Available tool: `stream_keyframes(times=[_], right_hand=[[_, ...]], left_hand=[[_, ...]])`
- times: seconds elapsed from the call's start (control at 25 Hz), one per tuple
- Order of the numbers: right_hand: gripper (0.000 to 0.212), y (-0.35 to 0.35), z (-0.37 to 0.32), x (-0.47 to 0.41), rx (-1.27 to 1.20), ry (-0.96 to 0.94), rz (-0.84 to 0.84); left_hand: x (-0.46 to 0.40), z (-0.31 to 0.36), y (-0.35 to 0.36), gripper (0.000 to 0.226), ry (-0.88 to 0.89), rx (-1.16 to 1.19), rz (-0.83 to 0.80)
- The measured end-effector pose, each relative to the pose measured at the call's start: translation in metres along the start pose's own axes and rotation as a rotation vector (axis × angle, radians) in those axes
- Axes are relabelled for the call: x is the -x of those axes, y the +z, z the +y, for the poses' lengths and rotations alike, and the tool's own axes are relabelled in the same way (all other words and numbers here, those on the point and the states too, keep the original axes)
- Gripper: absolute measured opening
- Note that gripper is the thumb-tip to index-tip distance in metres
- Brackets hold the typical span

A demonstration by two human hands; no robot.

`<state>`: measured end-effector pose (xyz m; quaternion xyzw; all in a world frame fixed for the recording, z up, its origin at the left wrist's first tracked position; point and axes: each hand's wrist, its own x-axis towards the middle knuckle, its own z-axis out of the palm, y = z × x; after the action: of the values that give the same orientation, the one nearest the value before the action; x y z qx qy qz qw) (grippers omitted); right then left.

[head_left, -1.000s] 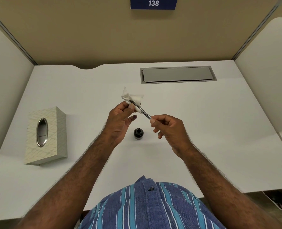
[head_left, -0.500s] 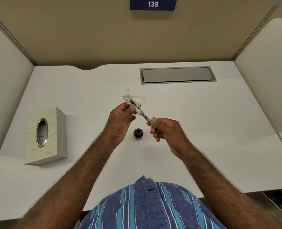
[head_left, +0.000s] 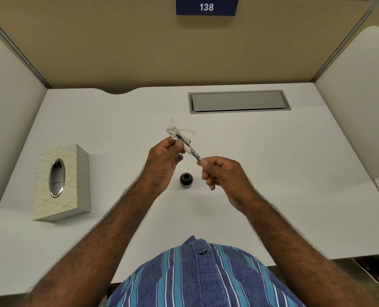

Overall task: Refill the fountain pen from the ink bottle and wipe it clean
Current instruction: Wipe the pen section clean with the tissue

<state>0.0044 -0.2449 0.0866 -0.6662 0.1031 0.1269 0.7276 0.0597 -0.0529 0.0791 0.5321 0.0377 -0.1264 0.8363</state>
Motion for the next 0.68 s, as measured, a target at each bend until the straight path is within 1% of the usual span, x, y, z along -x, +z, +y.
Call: stream_keyframes(times=[0.08,0.2,0.36,0.48,0.56,0.68], right_hand=[[0.022,0.0006,0.001,0.0008,-0.021,0.003,-0.006],[0.017,0.001,0.0026,0.0004,-0.025,-0.015,0.024],[0.011,-0.0036,0.0027,-0.0016,0.001,-0.07,0.1],[0.013,-0.0075,0.0031,-0.0017,0.016,-0.088,0.136],[0.015,-0.0075,0.0044,-0.0016,0.027,-0.09,0.15],[0.016,-0.0057,0.006,-0.0012,0.048,-0.088,0.162]], left_hand=[[-0.0007,-0.0001,-0.0004,0.015,0.001,-0.007,0.001],[-0.0021,0.0015,-0.0015,0.012,0.006,0.0,0.003],[-0.0047,0.0016,-0.0057,0.014,0.016,0.03,0.08],[-0.0076,0.0024,-0.0091,0.014,0.031,0.057,0.128],[-0.0084,0.003,-0.0094,0.015,0.046,0.058,0.128],[-0.0086,0.0026,-0.0075,0.014,0.076,0.035,0.087]])
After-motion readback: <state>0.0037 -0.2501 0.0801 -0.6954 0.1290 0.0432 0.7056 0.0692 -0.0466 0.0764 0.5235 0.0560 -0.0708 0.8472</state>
